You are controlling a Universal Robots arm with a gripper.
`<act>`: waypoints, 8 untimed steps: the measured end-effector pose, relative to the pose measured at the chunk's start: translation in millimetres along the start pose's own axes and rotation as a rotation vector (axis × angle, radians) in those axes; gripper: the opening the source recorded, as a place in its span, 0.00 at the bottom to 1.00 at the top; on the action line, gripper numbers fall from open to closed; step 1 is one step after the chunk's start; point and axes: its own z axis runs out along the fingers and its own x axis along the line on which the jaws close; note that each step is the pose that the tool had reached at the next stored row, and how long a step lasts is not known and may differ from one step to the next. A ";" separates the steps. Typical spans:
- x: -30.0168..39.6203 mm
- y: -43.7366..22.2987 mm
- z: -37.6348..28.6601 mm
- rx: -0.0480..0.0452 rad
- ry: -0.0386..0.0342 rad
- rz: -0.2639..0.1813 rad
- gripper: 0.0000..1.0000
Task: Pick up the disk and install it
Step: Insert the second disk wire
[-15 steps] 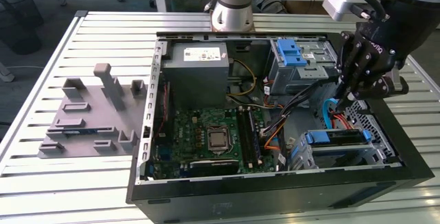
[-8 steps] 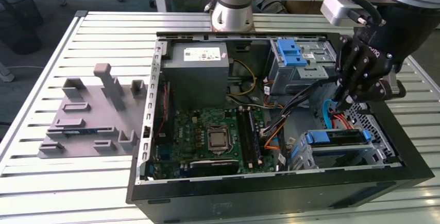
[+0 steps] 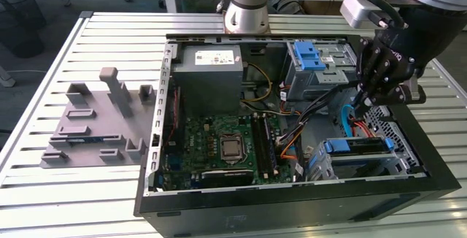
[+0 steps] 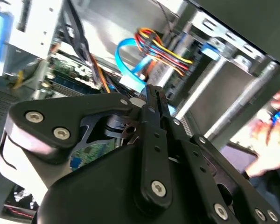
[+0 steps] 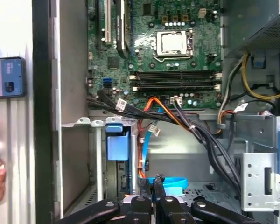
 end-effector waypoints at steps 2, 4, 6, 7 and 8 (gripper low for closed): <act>0.5 0.0 0.3 -0.0007 -0.0337 -0.001 0.16; 1.4 0.0 0.6 -0.0002 -0.0479 -0.002 0.16; 1.4 -0.1 0.7 0.0010 -0.0471 -0.004 0.16; 1.4 -0.1 0.6 0.0012 -0.0423 -0.005 0.16; 1.4 -0.1 0.6 0.0014 -0.0348 -0.007 0.16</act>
